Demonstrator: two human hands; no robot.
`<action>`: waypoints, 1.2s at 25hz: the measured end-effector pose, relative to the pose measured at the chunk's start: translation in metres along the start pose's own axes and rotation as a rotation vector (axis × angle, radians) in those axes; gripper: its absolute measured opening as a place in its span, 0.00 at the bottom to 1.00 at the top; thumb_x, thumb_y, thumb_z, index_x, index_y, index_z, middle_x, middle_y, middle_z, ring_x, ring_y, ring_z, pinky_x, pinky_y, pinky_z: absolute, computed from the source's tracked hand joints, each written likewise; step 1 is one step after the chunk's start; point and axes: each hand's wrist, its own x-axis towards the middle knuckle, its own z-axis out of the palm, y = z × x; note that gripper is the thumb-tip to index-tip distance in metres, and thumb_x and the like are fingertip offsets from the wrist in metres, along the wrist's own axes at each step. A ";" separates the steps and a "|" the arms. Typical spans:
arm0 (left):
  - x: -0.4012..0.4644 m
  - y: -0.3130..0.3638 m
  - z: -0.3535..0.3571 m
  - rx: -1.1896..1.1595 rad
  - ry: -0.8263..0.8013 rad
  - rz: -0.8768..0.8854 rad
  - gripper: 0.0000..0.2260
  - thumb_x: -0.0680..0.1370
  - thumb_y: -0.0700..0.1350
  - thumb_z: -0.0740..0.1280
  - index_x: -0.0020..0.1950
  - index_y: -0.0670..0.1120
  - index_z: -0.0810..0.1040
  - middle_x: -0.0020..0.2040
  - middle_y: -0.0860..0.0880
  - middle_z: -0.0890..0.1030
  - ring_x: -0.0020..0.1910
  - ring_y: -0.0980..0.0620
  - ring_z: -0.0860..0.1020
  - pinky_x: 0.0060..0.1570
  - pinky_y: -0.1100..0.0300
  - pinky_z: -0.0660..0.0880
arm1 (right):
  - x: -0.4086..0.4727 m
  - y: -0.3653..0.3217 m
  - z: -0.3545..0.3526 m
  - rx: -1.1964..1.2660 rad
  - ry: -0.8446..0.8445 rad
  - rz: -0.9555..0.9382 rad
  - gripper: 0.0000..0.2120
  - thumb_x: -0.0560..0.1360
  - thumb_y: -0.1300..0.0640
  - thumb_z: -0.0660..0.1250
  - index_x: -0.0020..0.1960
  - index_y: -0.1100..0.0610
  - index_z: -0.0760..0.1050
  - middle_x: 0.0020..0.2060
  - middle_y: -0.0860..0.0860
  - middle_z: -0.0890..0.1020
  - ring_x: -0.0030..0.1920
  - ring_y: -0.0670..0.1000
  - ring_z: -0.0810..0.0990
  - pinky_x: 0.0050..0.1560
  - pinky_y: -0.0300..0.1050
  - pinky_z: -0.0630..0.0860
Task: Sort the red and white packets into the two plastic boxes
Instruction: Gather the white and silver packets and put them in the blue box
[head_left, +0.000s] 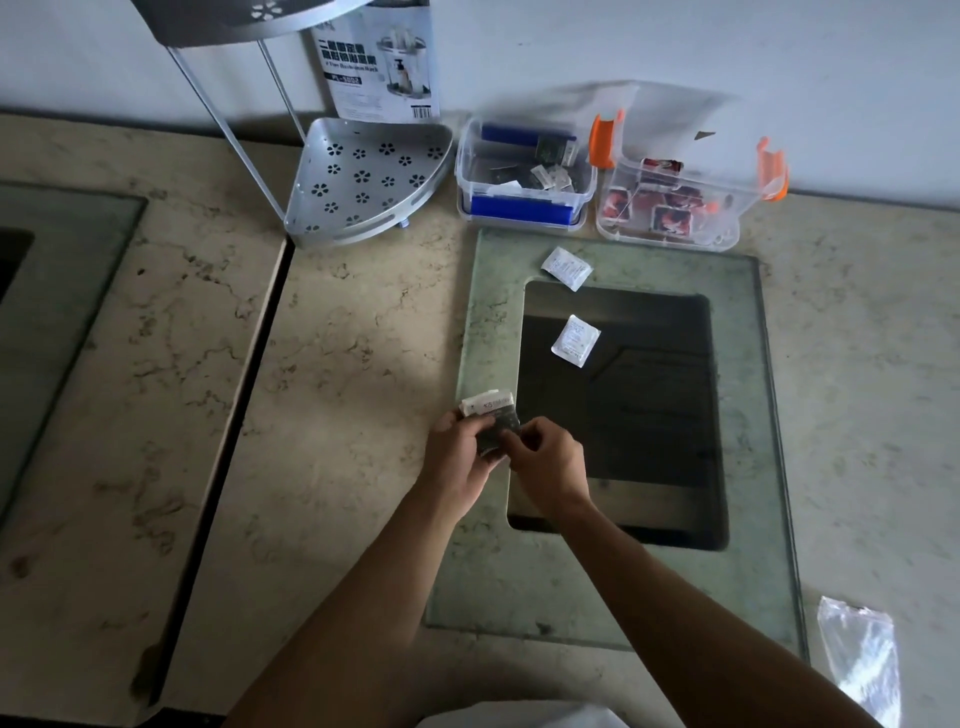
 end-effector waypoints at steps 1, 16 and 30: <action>0.002 0.003 0.007 0.022 -0.019 0.006 0.12 0.77 0.31 0.61 0.59 0.33 0.77 0.48 0.33 0.80 0.46 0.39 0.82 0.47 0.47 0.78 | 0.005 0.000 -0.001 -0.050 -0.021 -0.055 0.14 0.74 0.47 0.72 0.39 0.56 0.76 0.30 0.48 0.80 0.30 0.46 0.75 0.30 0.41 0.70; 0.056 0.027 0.045 0.165 -0.016 0.015 0.13 0.79 0.31 0.57 0.61 0.35 0.75 0.57 0.31 0.79 0.51 0.36 0.83 0.48 0.40 0.82 | 0.134 -0.007 -0.069 -0.619 0.080 -0.418 0.26 0.72 0.54 0.74 0.69 0.55 0.74 0.64 0.55 0.77 0.60 0.61 0.75 0.62 0.56 0.75; 0.027 0.007 0.039 0.228 -0.079 -0.035 0.14 0.80 0.32 0.58 0.64 0.35 0.75 0.61 0.30 0.78 0.58 0.32 0.80 0.53 0.37 0.80 | 0.045 0.001 -0.067 0.767 0.033 0.161 0.19 0.77 0.70 0.67 0.66 0.60 0.74 0.53 0.61 0.84 0.48 0.59 0.87 0.49 0.54 0.84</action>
